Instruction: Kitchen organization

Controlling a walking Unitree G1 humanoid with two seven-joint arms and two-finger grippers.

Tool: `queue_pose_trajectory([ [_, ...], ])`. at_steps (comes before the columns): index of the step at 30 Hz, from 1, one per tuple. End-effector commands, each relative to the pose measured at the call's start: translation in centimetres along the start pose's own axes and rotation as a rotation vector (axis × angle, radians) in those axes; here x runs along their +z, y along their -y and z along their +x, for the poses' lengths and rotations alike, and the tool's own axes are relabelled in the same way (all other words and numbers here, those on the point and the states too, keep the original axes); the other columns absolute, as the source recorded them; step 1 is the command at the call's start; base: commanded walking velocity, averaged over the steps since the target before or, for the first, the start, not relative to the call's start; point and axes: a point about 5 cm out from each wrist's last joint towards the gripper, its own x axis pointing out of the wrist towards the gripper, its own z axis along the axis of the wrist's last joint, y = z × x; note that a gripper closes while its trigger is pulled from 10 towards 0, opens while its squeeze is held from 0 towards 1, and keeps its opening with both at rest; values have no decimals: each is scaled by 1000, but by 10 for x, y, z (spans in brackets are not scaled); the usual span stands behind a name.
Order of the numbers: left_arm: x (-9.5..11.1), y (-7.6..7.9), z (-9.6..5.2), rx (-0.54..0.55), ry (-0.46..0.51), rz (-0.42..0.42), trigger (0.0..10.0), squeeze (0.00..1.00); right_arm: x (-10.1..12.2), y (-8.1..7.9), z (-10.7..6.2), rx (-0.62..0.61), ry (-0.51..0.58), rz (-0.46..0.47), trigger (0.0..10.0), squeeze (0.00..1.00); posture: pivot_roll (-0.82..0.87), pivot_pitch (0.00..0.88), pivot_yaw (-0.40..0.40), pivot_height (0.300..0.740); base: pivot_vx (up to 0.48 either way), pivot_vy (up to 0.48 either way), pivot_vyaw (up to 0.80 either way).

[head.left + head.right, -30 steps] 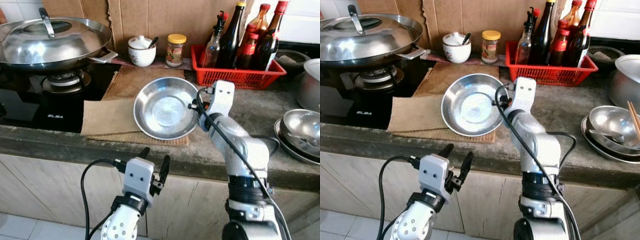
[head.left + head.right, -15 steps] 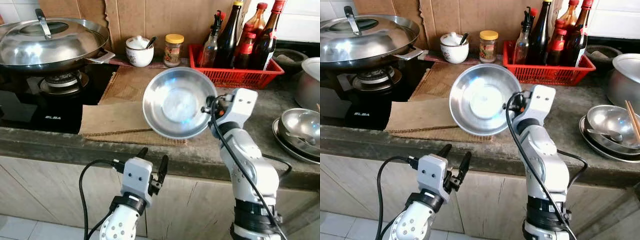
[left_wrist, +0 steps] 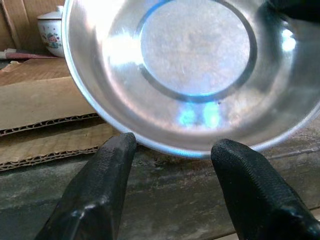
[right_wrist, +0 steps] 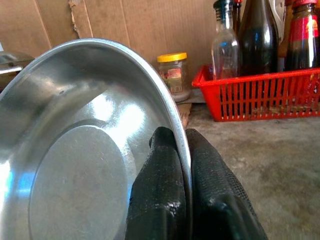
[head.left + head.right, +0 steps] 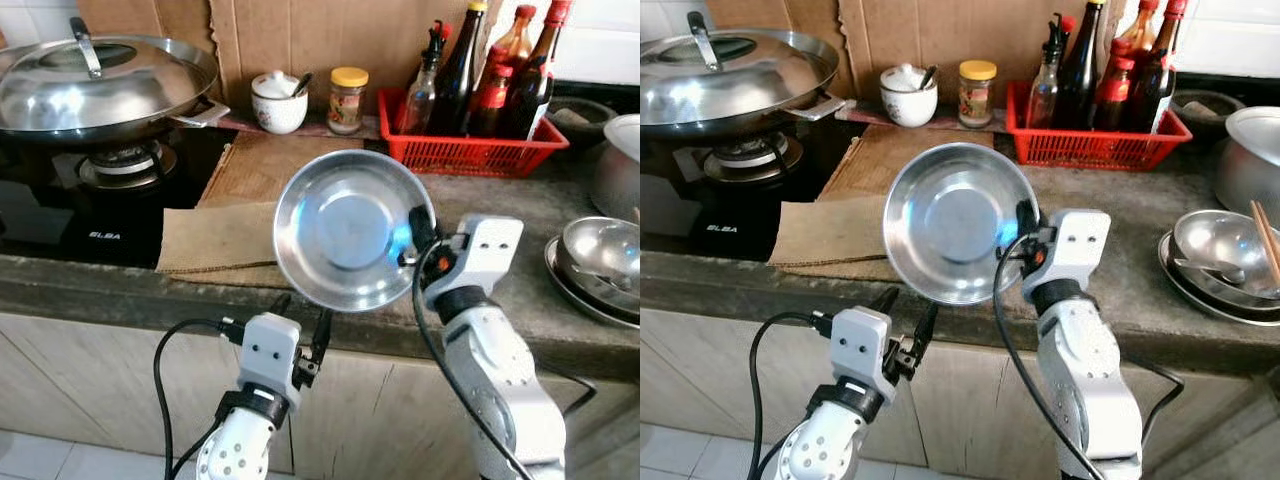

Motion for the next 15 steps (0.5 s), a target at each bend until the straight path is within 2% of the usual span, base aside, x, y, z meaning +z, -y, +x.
queue_pose_trajectory([
  [1, 1, 0, 0, -5, 2, -4, 10000, 0, 11, -3, -2, 7, 66, -1, 10000, 0, 148, 73, -41, 740, 0, 277, 0],
  [12, 1, 0, 0, -9, 0, 4, 10000, 0, 28, -7, 7, 0, 152, 28, 10000, 0, 153, 70, -34, 740, 0, 25, 0],
  [15, 0, 0, 0, -11, -2, 7, 10000, 0, 33, -7, 9, -1, 175, 22, 10000, 0, 153, 70, -35, 740, 0, 348, 0],
])
